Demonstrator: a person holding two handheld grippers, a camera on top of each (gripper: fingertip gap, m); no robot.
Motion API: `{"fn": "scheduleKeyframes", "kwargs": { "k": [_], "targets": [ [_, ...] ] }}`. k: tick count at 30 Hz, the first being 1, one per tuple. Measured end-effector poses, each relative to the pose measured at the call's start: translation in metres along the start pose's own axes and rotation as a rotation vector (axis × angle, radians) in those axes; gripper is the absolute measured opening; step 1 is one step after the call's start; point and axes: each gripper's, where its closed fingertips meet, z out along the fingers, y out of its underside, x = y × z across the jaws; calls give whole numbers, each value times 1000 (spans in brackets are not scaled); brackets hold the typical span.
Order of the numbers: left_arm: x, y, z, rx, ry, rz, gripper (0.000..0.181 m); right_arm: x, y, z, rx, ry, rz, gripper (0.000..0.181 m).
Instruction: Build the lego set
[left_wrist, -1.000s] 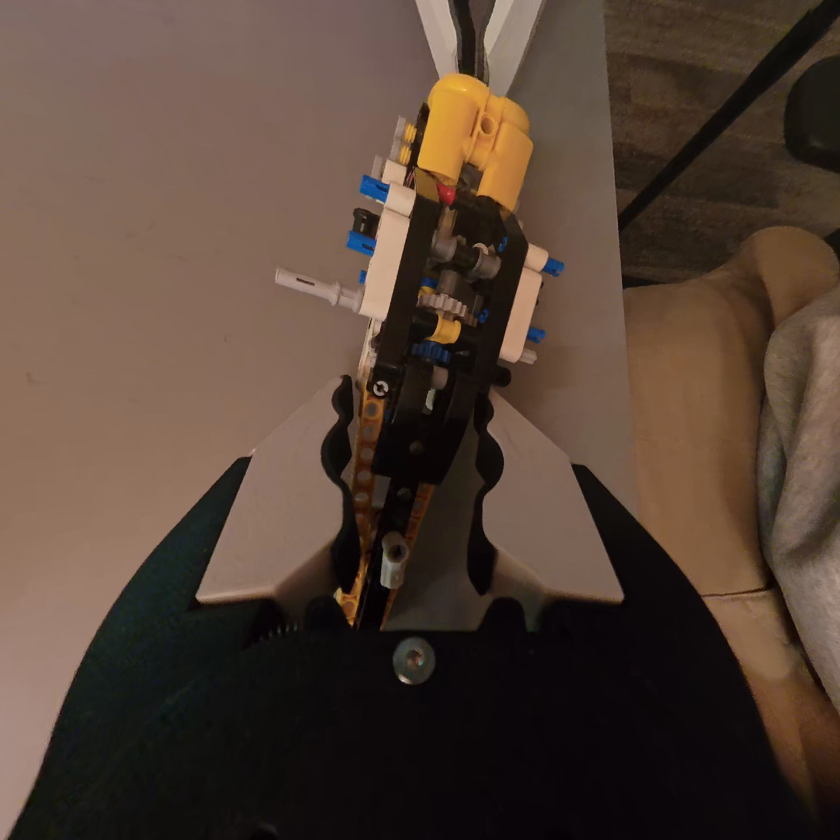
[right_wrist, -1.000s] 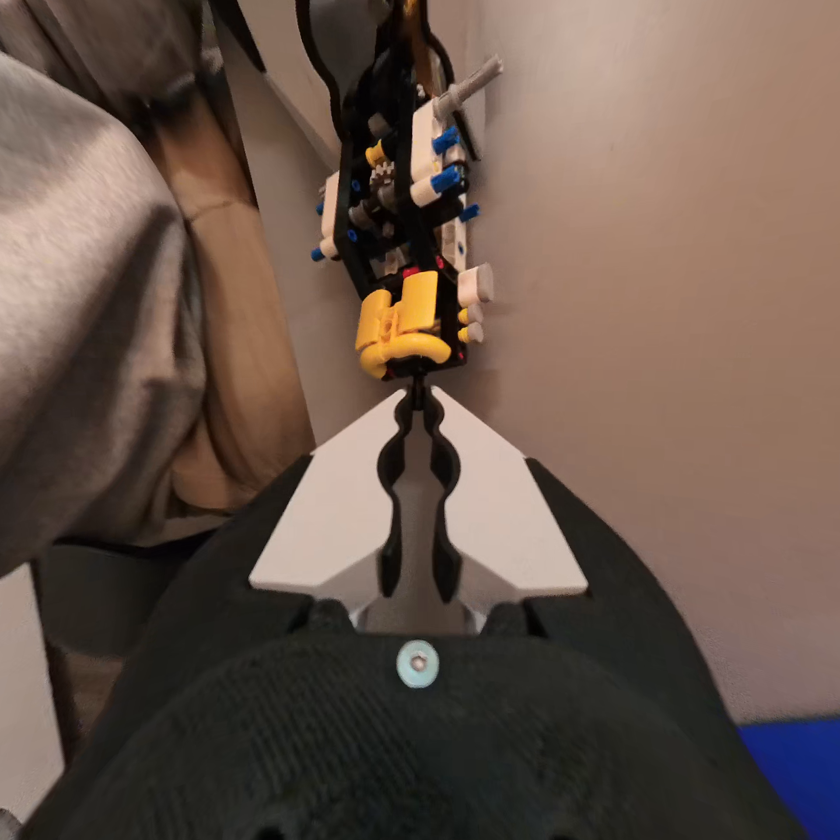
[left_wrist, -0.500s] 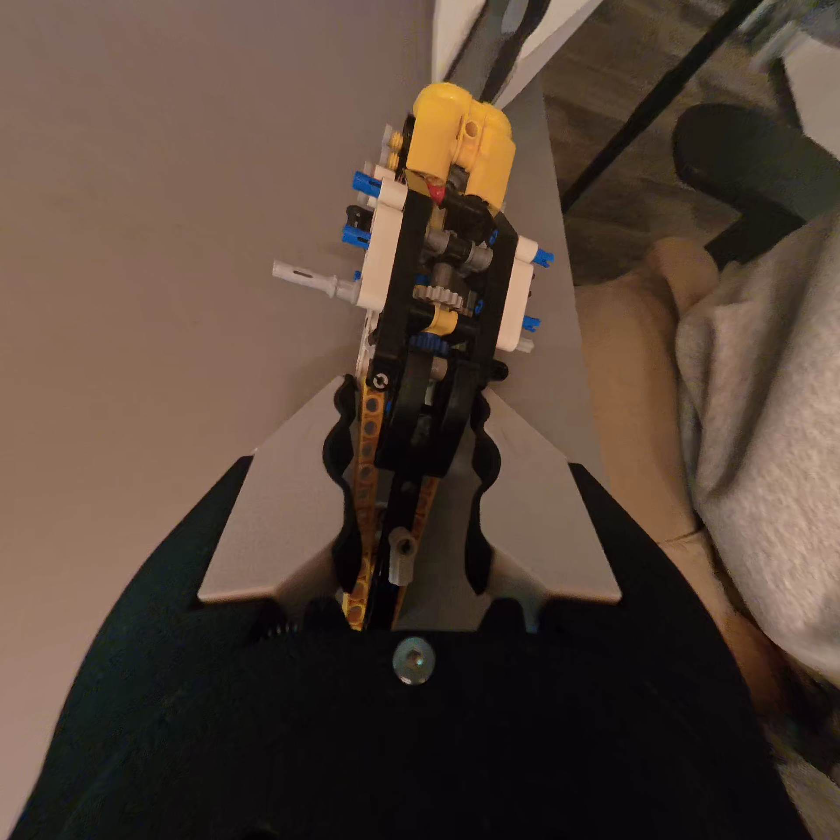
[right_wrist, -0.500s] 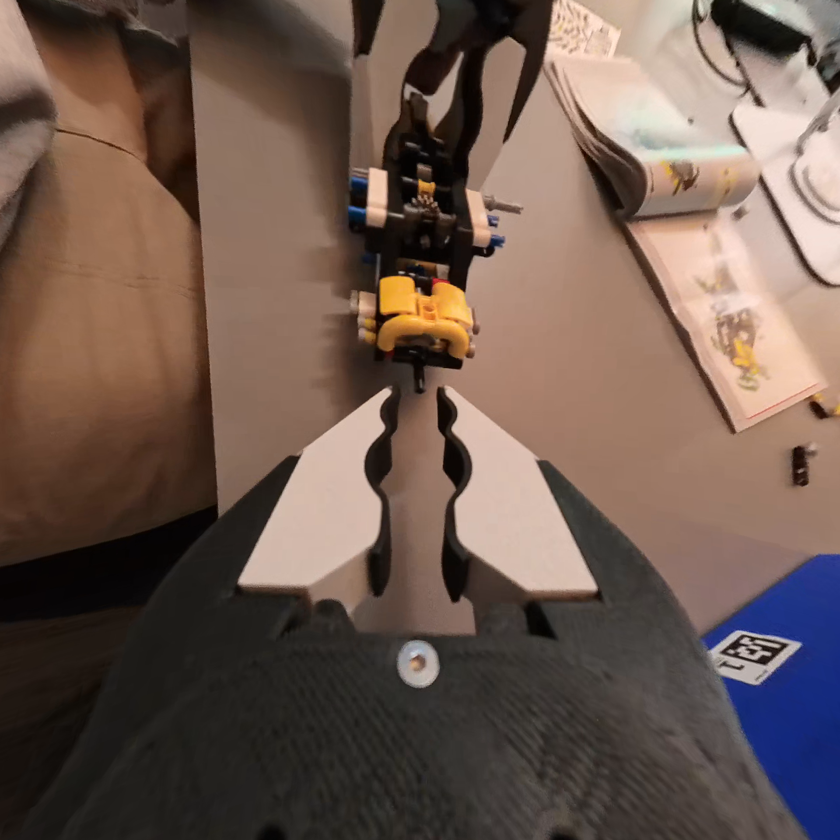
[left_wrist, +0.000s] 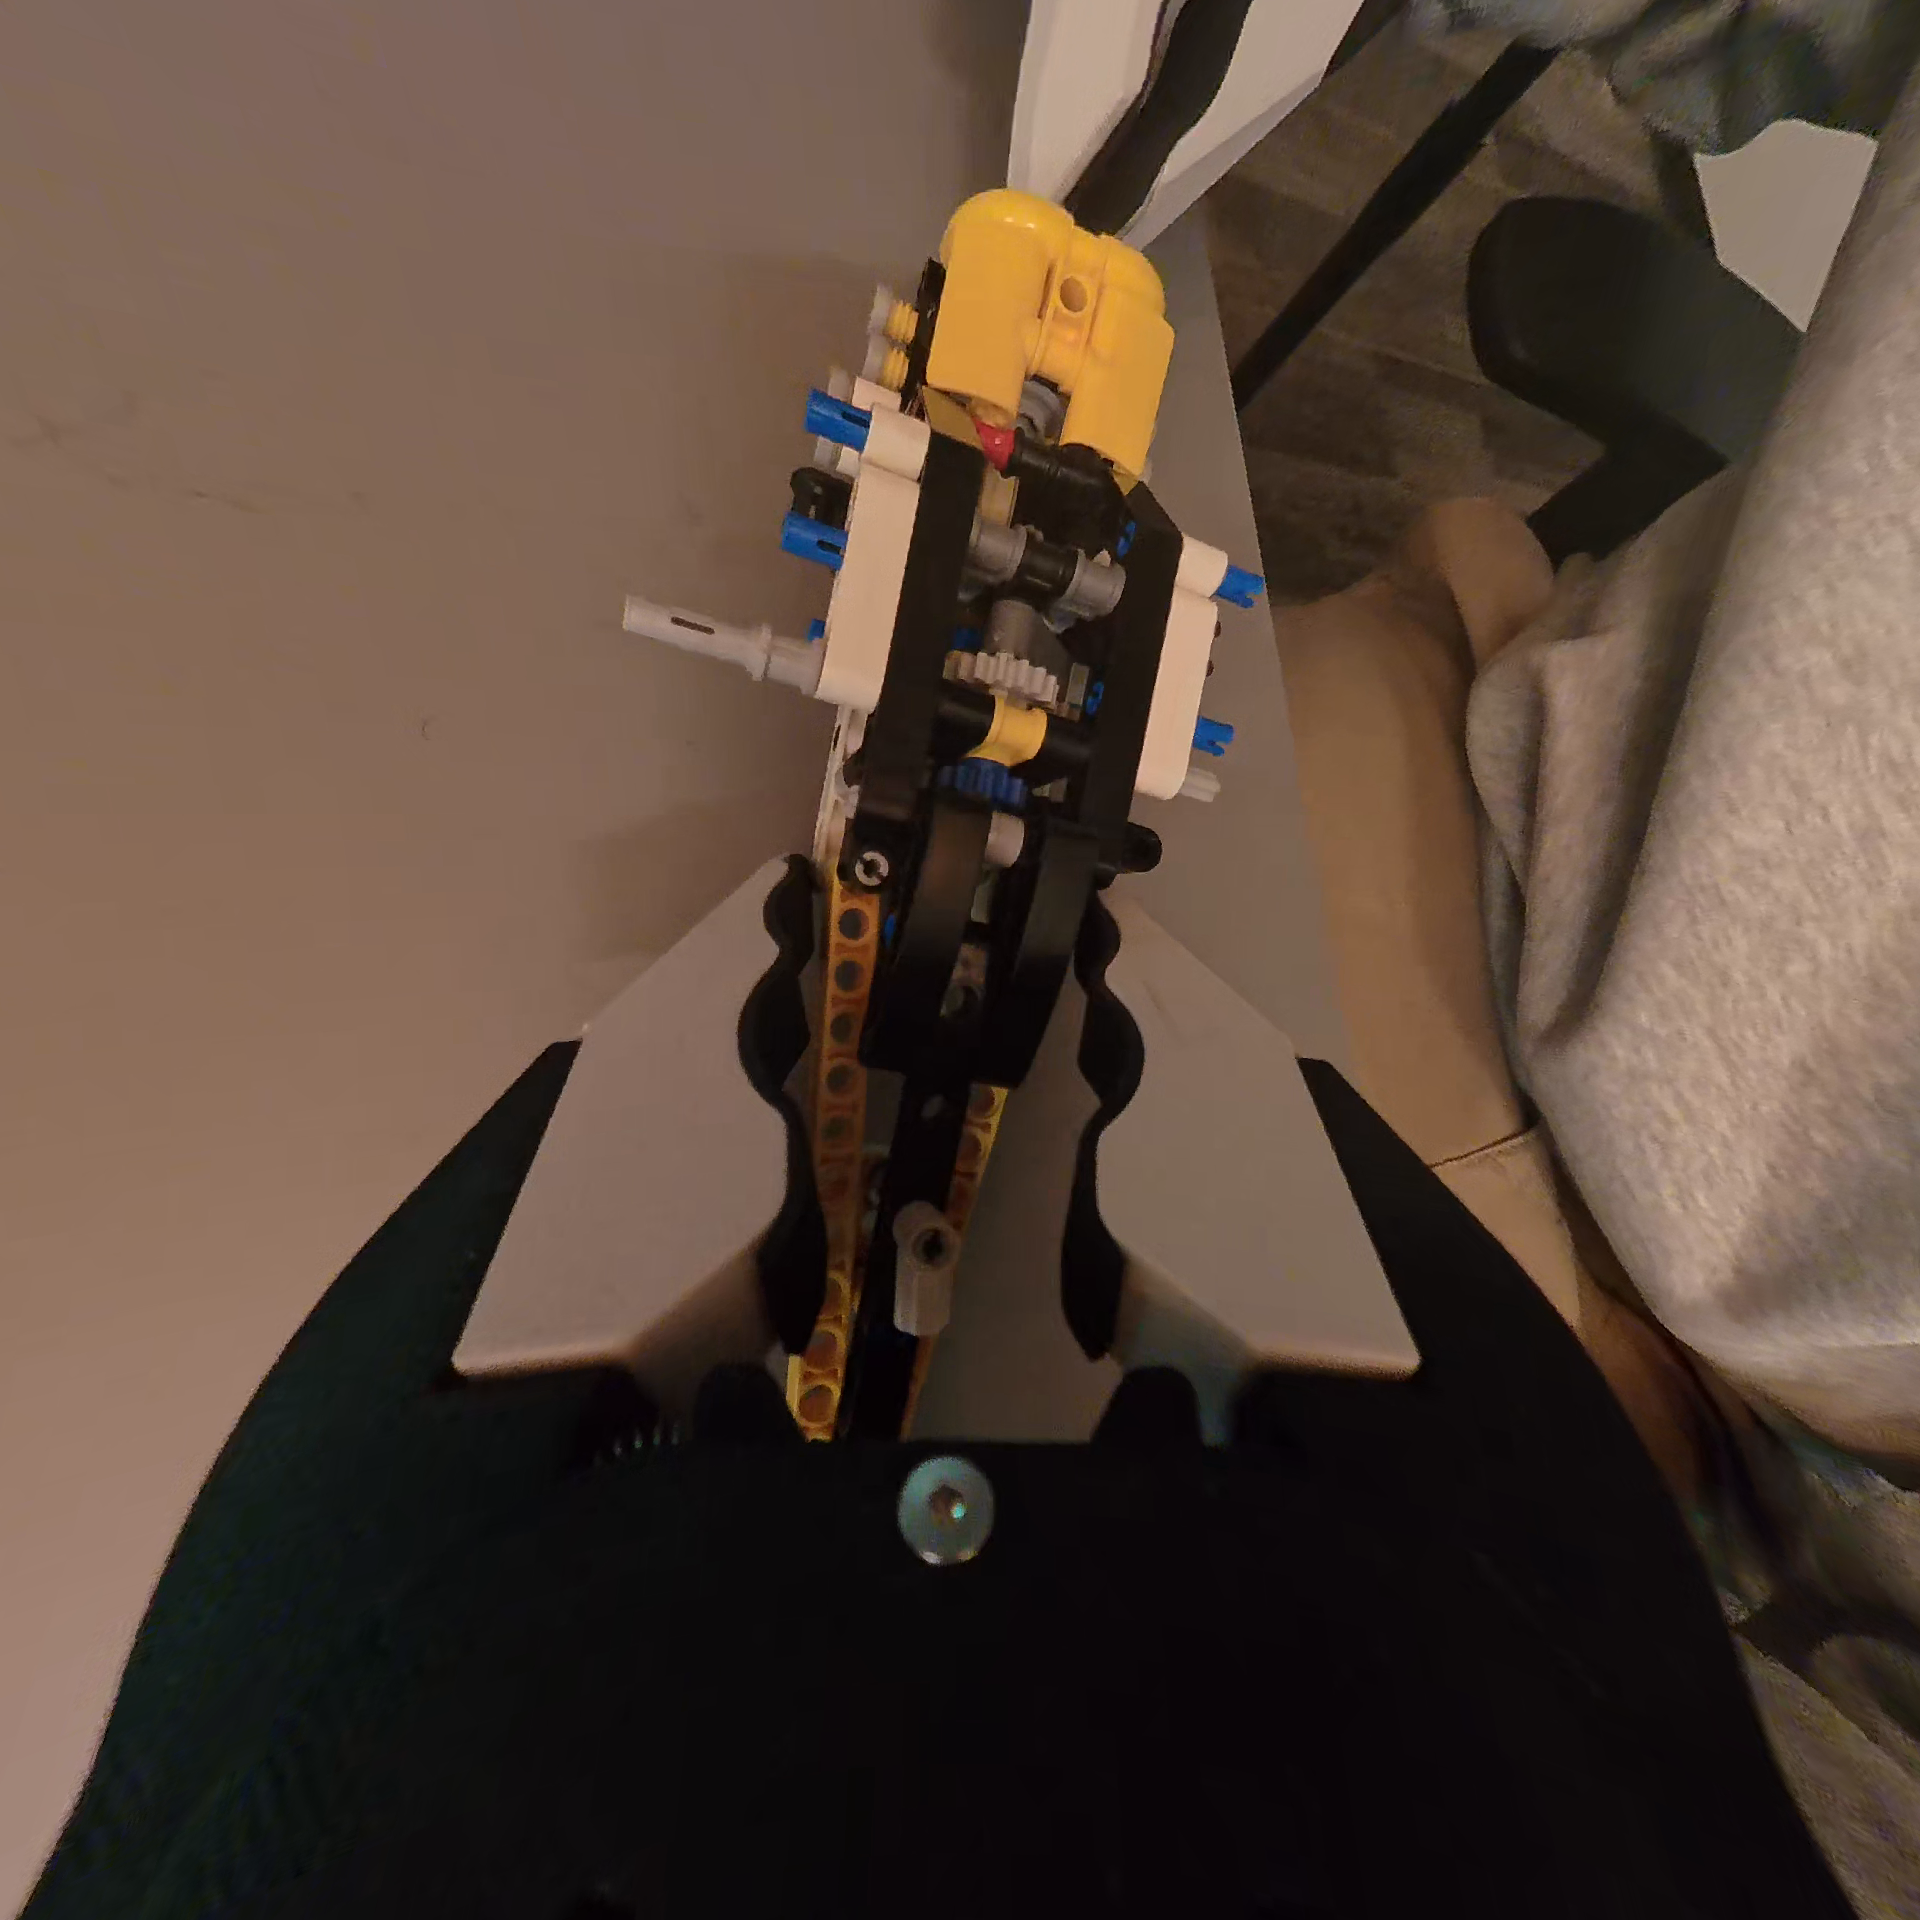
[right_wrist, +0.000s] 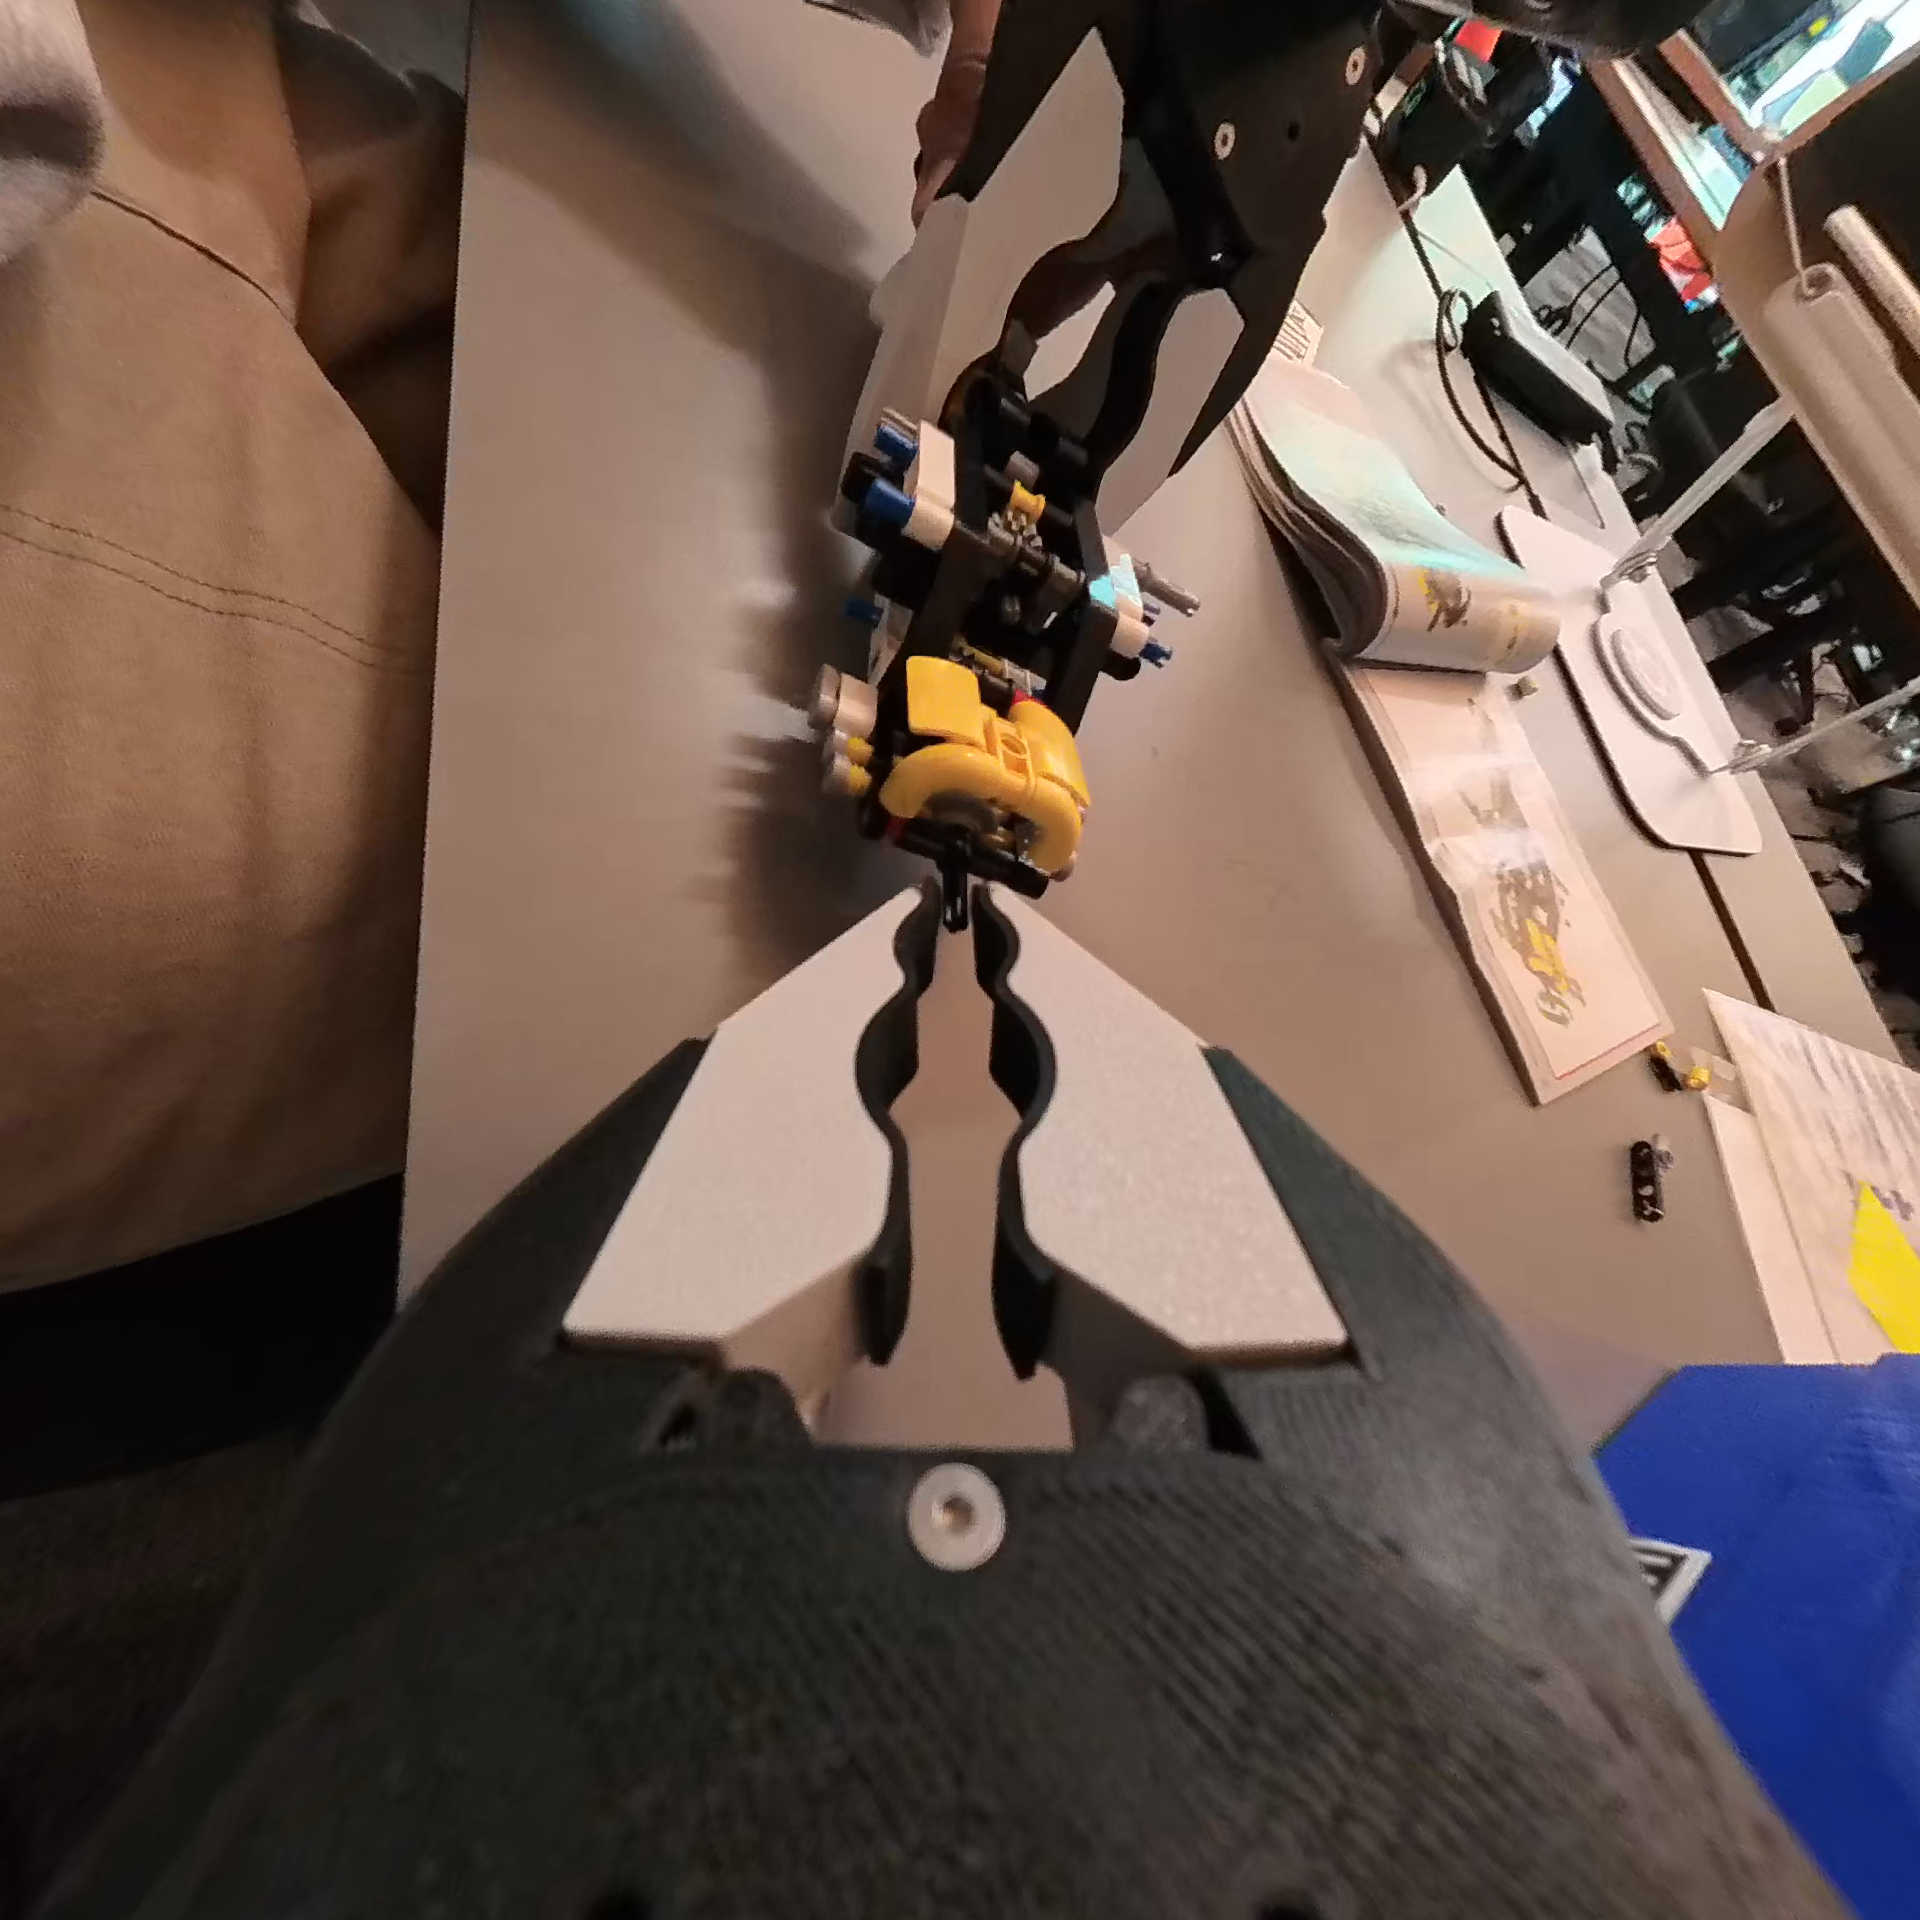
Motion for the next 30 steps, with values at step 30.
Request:
{"fn": "scheduleKeyframes", "kwargs": {
  "k": [30],
  "targets": [
    [-1,0,2,-51,-59,50,49,-2,-2,-1,75,-272,913,2]
  ]
}}
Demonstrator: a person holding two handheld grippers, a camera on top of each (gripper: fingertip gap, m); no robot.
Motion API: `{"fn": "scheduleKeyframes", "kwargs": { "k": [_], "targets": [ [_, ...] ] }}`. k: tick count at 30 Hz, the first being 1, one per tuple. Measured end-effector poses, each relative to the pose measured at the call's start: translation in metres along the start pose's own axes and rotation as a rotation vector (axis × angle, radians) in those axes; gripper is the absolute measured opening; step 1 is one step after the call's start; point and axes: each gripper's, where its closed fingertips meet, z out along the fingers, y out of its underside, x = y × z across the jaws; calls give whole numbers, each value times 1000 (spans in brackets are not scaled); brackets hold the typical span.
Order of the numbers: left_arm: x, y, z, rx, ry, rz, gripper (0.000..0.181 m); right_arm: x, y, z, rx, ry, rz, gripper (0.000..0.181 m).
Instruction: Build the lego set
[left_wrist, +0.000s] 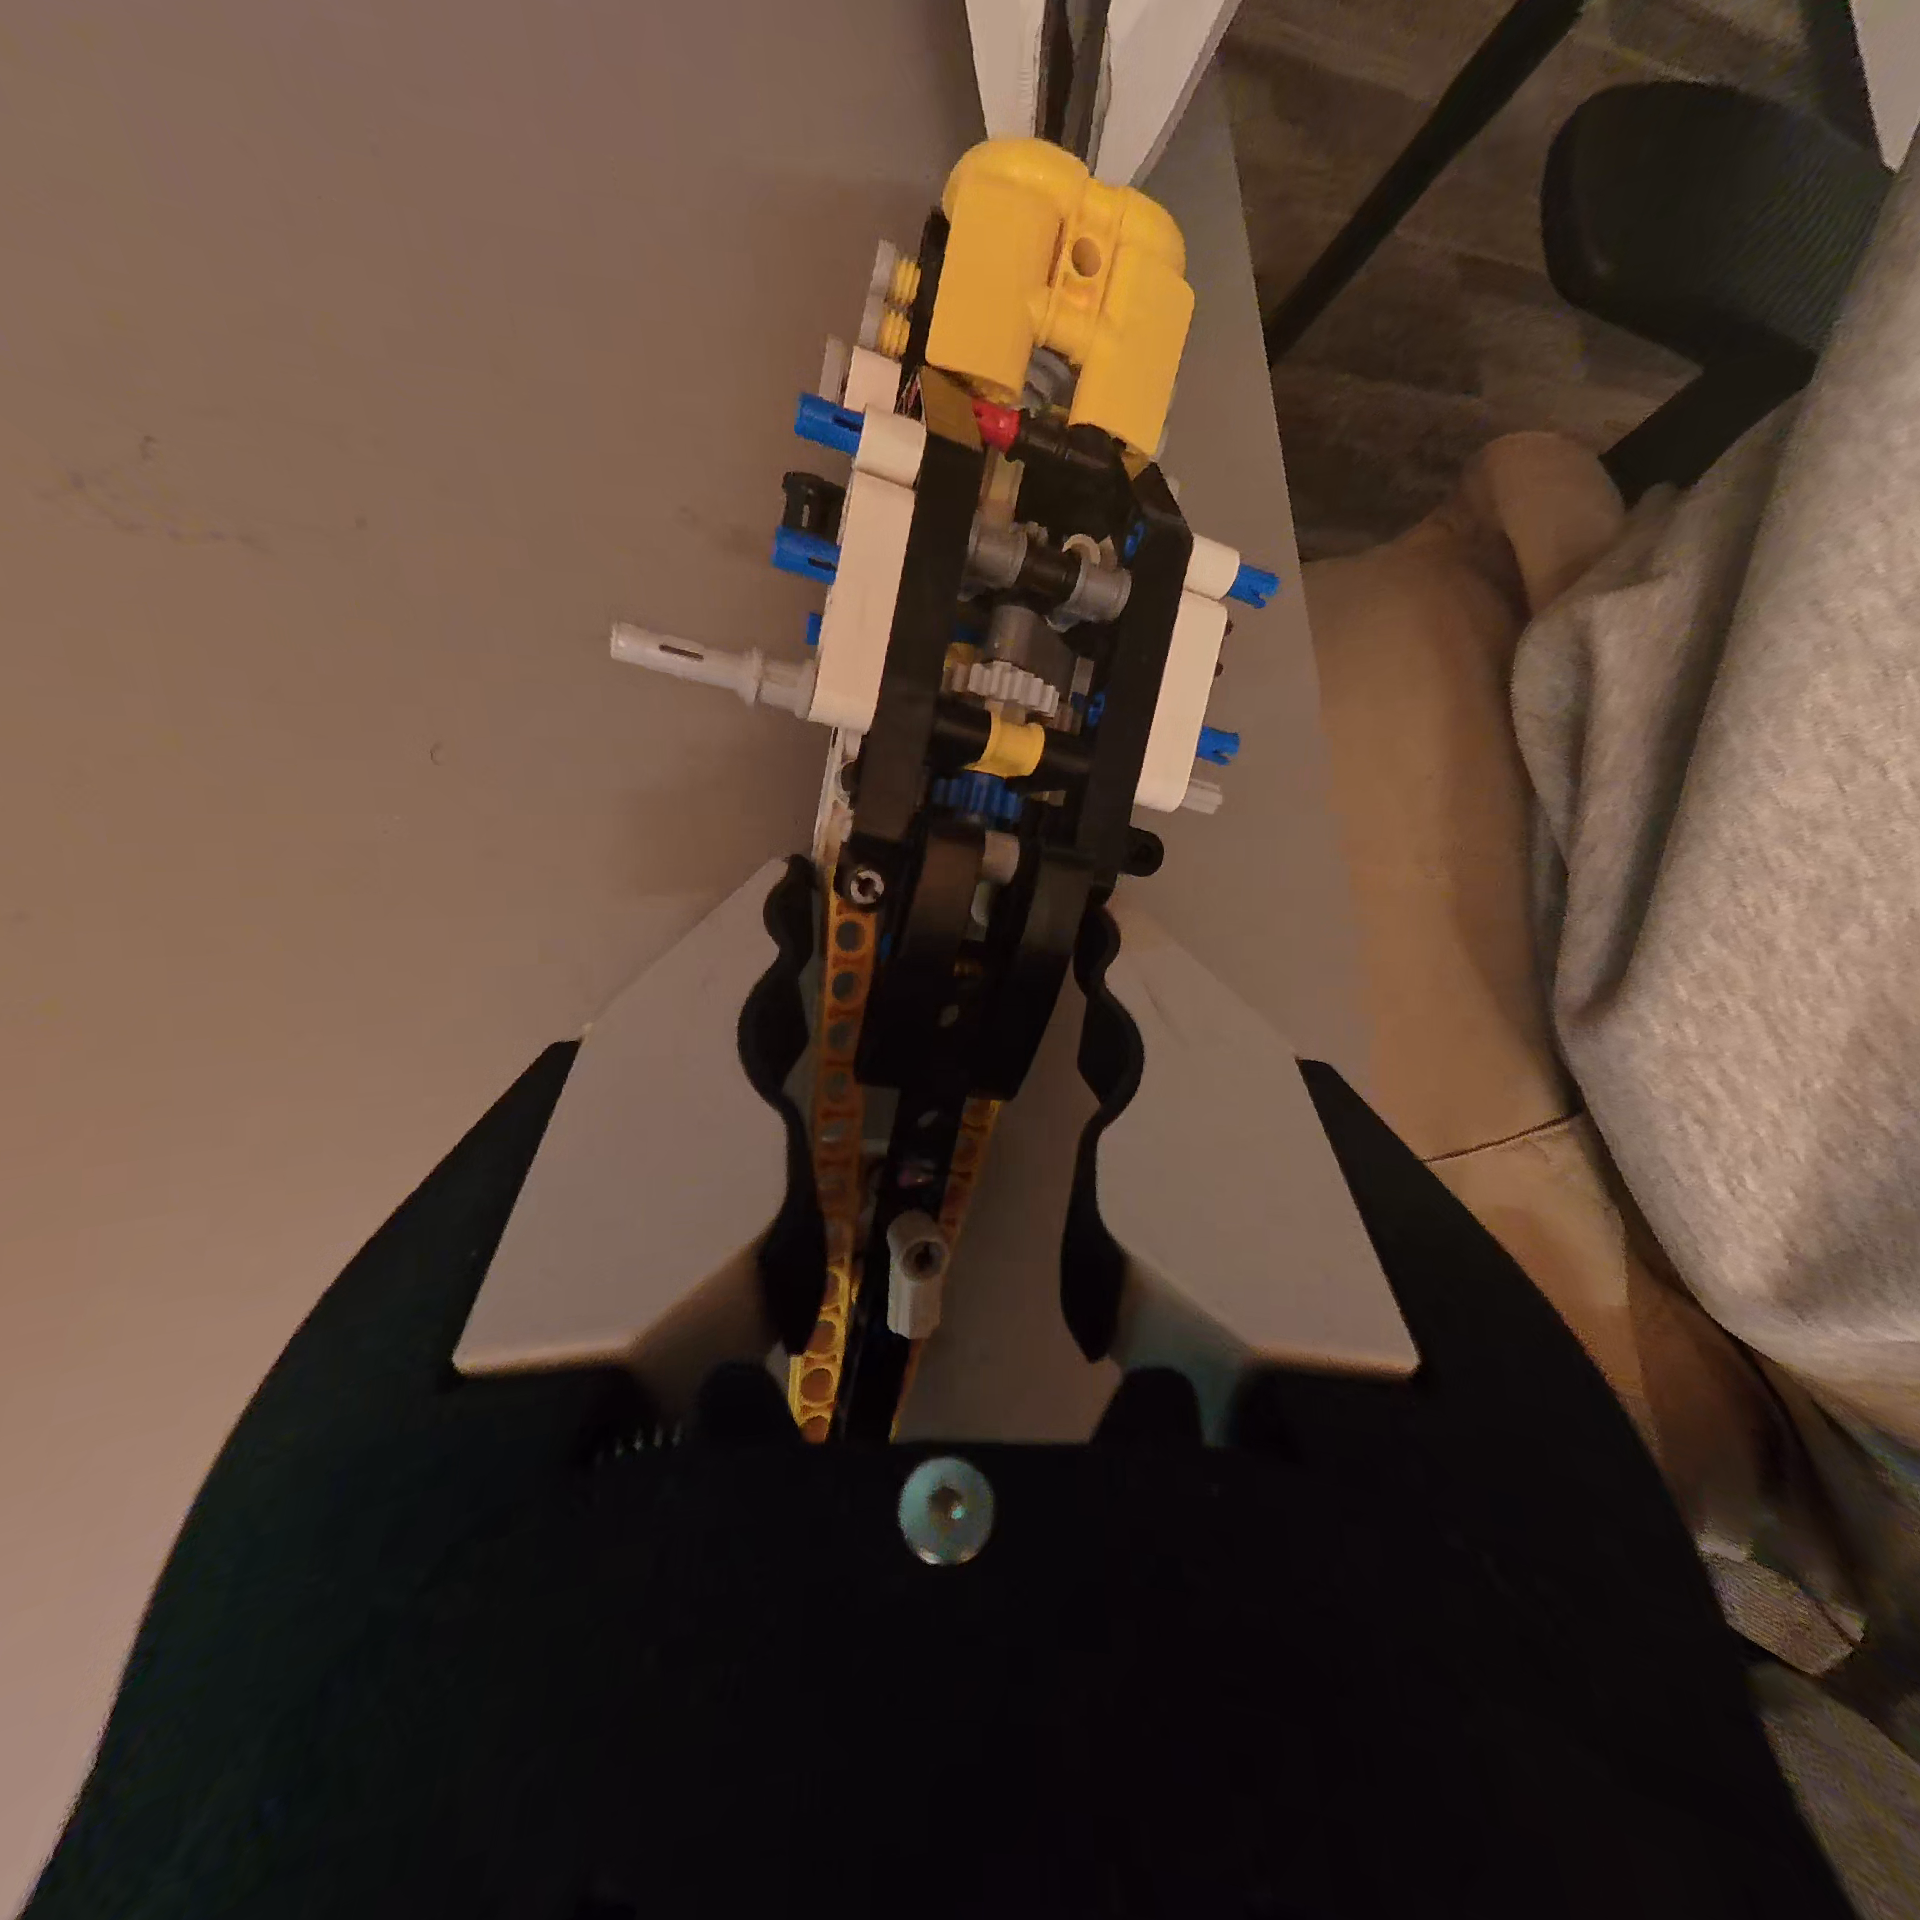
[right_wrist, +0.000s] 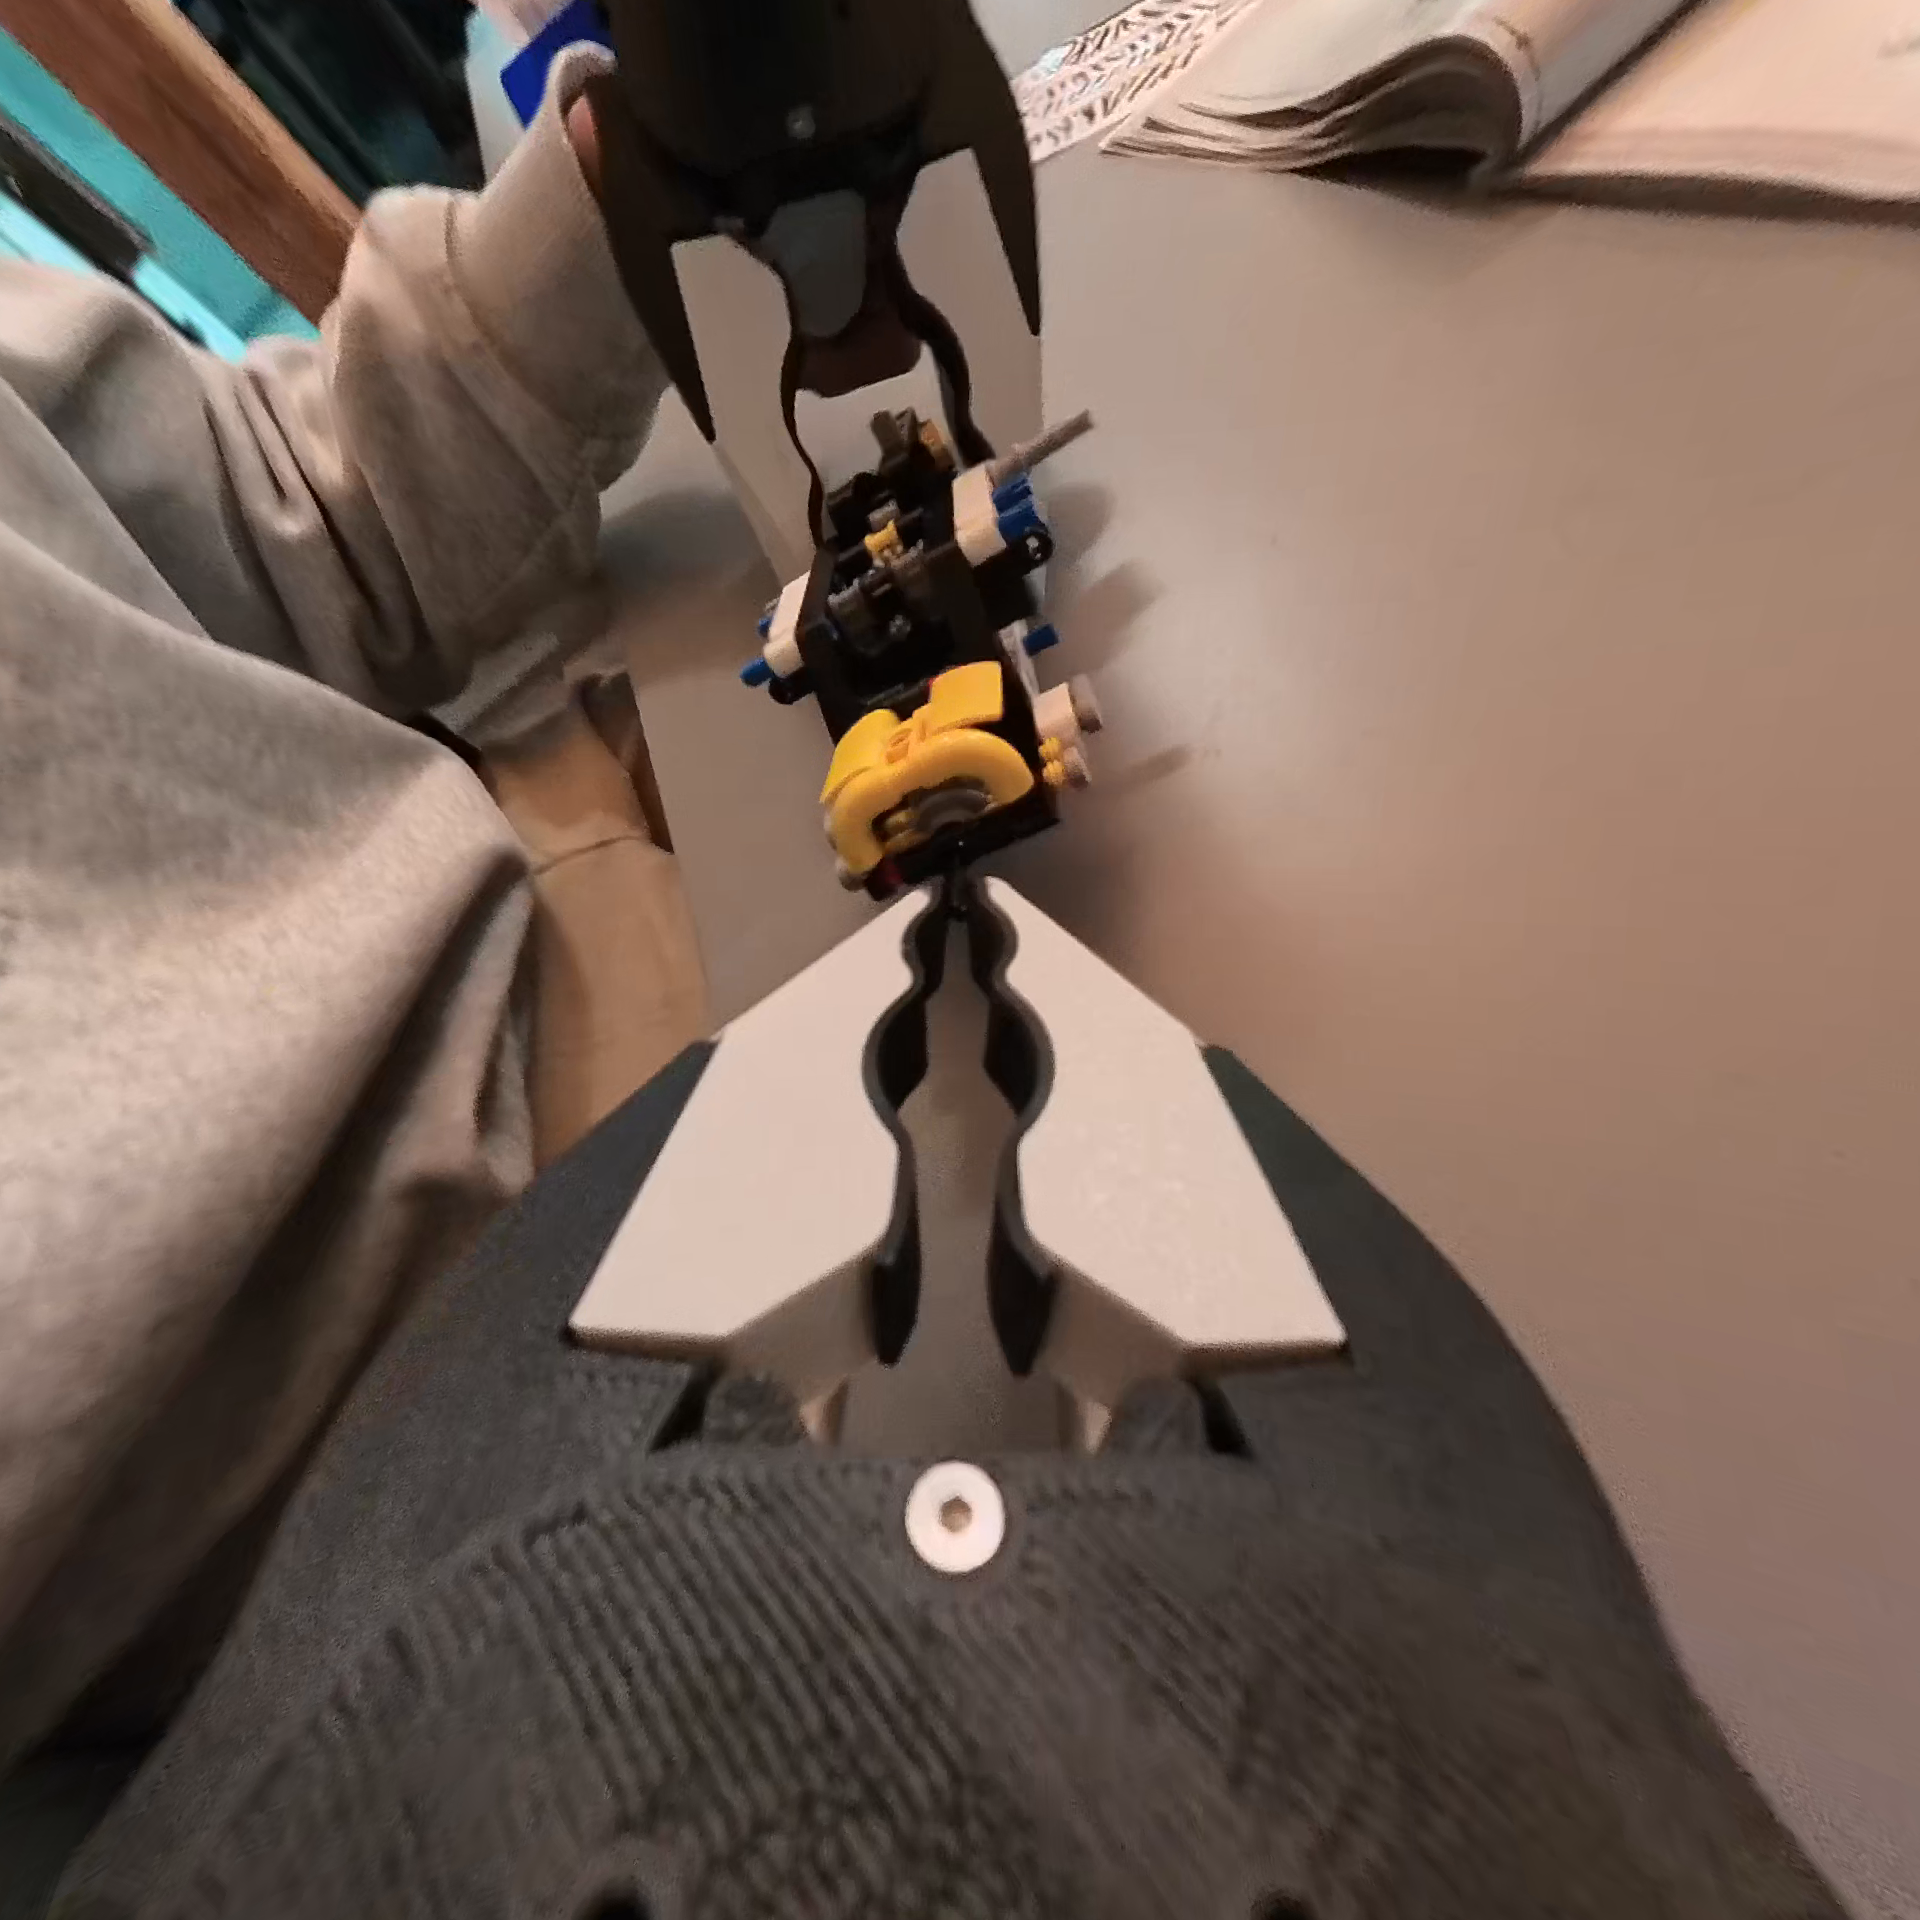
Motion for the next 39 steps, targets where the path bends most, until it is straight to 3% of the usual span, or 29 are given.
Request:
{"fn": "scheduleKeyframes", "kwargs": {
  "k": [13,17,19,24,26,28,31,35,39],
  "targets": [
    [-3,-1,0,22,-86,72,49,-2,0,-1,120,-100,573,2],
    [-1,1,0,24,-87,75,49,-4,2,1,141,-99,578,2],
    [-1,1,-1,24,-85,74,49,-4,3,2,132,-63,475,2],
    [0,2,-2,20,-69,65,49,0,6,-4,81,93,4,34],
    [0,2,-2,24,-55,55,49,-9,2,-7,77,132,-270,31],
    [0,2,-2,23,-44,49,49,-6,-2,-9,54,264,-530,29],
    [0,1,-2,20,-33,43,49,-5,1,-4,-54,363,-798,24],
    [0,1,-2,22,-22,35,49,3,2,-2,-117,466,-1067,12],
    [0,1,-2,23,-13,29,49,3,2,0,-148,489,-1211,3]
  ]
}}
